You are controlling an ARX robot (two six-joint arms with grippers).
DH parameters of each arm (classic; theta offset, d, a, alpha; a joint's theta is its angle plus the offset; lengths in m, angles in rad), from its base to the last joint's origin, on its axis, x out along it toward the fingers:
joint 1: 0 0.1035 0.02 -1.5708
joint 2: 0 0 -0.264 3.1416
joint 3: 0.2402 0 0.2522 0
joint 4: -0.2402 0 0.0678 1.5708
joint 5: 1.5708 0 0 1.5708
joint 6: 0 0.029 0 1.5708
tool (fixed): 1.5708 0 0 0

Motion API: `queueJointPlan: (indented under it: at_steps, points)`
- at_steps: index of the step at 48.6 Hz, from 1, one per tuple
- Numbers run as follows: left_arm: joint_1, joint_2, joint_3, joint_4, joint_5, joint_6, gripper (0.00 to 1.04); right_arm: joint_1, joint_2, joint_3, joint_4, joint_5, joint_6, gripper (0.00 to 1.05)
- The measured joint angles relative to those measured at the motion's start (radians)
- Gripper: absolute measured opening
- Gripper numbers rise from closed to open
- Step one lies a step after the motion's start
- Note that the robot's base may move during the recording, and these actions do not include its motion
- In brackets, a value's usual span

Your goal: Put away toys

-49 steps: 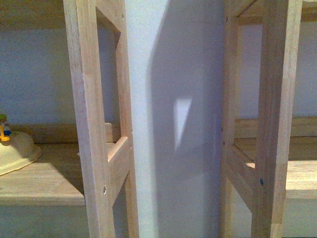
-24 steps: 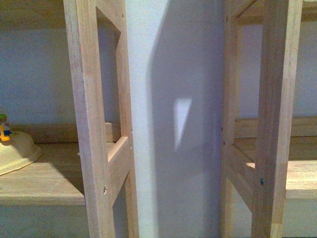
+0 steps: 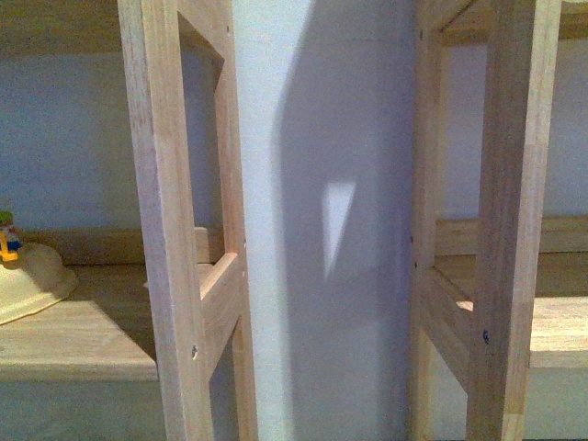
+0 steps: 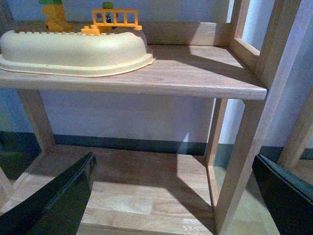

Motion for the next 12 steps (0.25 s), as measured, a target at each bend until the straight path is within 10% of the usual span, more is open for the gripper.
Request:
queueJointPlan:
  at_steps: [12]
  points:
    - [0.0,0.0,0.0,0.0,0.0,0.0,0.99,0.0,0.0,0.0,0.0,0.0,0.0,1.04]
